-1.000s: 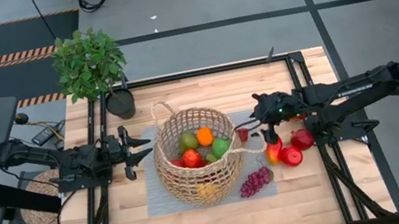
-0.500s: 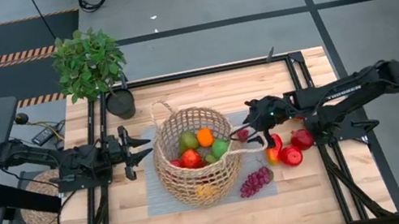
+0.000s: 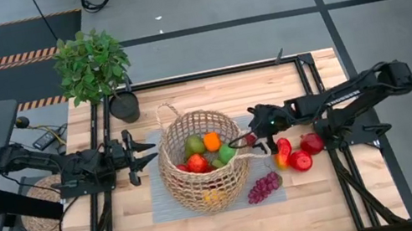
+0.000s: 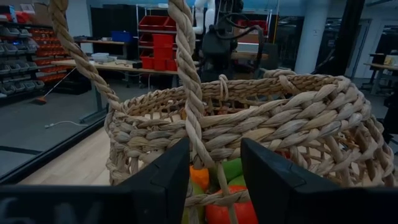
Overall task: Build produce basket
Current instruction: Put the dark red apple into the basket
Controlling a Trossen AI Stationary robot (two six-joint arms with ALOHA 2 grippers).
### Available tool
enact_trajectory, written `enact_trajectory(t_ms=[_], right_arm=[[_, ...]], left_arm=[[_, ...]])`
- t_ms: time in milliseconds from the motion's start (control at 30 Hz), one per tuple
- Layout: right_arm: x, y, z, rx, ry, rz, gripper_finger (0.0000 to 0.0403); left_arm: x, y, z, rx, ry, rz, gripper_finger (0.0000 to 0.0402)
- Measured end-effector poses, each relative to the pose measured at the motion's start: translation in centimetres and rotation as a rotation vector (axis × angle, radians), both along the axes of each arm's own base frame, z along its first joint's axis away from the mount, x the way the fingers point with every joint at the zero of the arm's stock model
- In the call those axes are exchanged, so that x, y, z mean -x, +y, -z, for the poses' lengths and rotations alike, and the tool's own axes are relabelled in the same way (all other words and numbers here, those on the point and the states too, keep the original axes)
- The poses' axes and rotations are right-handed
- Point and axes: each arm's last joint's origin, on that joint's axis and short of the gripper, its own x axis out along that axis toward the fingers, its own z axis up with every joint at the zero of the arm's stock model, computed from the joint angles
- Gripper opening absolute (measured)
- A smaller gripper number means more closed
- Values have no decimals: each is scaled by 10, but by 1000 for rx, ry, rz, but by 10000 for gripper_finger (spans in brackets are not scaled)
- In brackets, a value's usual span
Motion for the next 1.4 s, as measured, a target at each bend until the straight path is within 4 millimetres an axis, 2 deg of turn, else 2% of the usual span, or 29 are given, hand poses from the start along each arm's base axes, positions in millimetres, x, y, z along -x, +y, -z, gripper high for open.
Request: enact_trajectory(t_ms=[500, 633, 800, 1000, 1167, 1400], right_arm=[[-16, -4, 33, 41, 87, 43, 391], [-16, -6, 35, 38, 99, 53, 368], [-13, -8, 25, 39, 57, 66, 317], [-4, -12, 0, 64, 52, 109, 268], [7, -14, -42, 139, 13, 208, 275], [32, -16, -109, 235, -210, 370, 279]], left_arm=[[0, 0, 0, 0, 0, 0, 151], [0, 0, 0, 0, 0, 0, 152], [0, 0, 0, 0, 0, 0, 147], [0, 0, 0, 0, 0, 0, 152], [0, 0, 0, 0, 0, 0, 150], [0, 0, 0, 0, 0, 0, 150]])
